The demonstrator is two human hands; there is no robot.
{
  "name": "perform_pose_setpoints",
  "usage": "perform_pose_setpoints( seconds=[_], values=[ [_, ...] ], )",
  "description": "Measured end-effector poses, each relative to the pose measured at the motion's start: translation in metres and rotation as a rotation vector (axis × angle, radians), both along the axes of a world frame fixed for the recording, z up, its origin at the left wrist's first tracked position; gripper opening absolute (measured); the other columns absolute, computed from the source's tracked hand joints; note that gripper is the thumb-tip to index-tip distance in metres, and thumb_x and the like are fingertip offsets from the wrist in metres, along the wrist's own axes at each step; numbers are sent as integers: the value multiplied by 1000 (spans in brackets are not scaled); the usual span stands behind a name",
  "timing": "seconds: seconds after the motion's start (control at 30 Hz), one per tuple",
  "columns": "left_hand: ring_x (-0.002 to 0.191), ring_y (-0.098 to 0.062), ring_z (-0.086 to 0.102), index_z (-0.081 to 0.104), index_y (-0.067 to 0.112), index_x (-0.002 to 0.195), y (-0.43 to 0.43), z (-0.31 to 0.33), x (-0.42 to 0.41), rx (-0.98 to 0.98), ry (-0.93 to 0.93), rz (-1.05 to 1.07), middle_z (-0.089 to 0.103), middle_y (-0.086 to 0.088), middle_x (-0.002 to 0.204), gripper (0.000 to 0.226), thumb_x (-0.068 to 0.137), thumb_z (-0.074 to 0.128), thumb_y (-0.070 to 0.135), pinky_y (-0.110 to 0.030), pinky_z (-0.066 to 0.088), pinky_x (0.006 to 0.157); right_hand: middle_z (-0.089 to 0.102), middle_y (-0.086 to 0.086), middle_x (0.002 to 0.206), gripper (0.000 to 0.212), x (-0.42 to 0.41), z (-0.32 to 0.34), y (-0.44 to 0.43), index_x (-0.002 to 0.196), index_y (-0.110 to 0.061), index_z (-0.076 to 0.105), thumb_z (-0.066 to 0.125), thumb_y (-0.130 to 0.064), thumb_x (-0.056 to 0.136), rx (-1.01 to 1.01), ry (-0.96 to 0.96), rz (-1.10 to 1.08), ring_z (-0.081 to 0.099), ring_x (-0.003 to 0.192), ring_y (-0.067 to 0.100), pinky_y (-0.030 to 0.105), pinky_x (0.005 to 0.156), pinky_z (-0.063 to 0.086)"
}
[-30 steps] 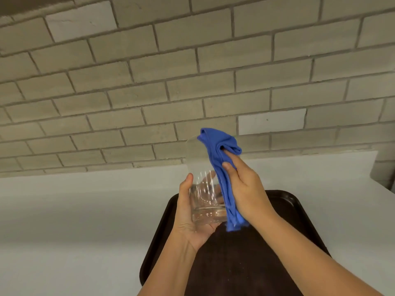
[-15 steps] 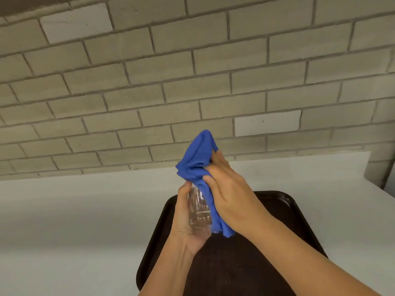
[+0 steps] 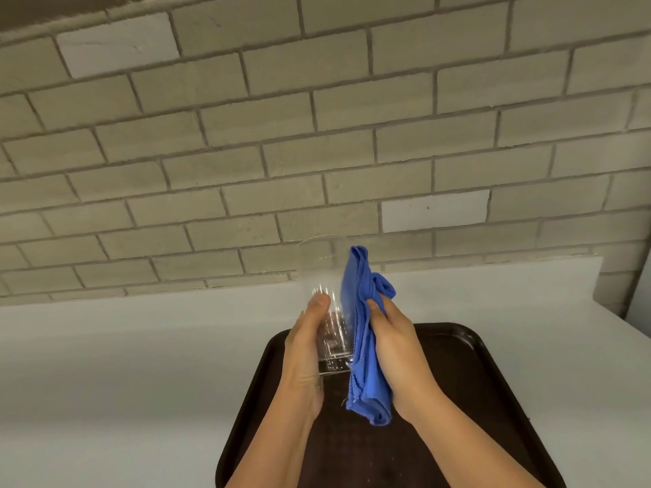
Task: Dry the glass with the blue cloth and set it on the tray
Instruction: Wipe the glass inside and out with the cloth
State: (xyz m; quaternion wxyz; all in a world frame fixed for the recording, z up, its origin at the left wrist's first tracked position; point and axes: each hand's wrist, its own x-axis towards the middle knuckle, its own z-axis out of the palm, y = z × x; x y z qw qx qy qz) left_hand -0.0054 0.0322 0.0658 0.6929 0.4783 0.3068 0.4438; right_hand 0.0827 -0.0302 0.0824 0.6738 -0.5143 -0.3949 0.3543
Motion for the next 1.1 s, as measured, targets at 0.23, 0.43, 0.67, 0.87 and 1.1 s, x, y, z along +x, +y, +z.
perform_pose_setpoints(
  seconds=[0.23,0.43,0.67,0.87,1.1],
  values=[
    [83,7,59,41,33,136,-6,22,6,225,224,34,63,14,101,75,68,63,57,-14,44,74,66,-5,88,25,5,-3,-5,112,-31,55,39,-26,94,-4,154,-60,66,63,-1,10,50,50],
    [82,-11,64,39,29,126,-12,30,2,298,386,147,63,5,87,49,84,44,54,-31,51,74,58,-13,104,38,0,4,-10,132,-33,38,36,-29,94,46,-66,-82,57,87,-3,8,66,45],
    [89,-23,70,63,17,111,-17,24,-10,33,24,-157,71,-11,99,59,60,75,43,-34,57,75,49,-21,122,36,-20,9,-24,113,-56,32,37,-26,94,227,-331,10,48,108,-14,0,89,37],
    [80,-18,72,76,22,89,-16,27,-19,43,-96,-344,76,-2,85,30,62,74,35,-35,60,72,41,-19,126,42,-8,44,-3,132,-44,24,36,-32,93,311,-446,-23,41,109,-15,-8,85,30],
    [90,-22,70,63,23,112,-10,32,-18,127,-150,-307,74,-4,99,74,44,84,43,-40,58,77,60,-12,92,37,2,57,16,122,-30,48,31,-43,92,187,-178,29,59,83,3,11,65,46]
  ],
)
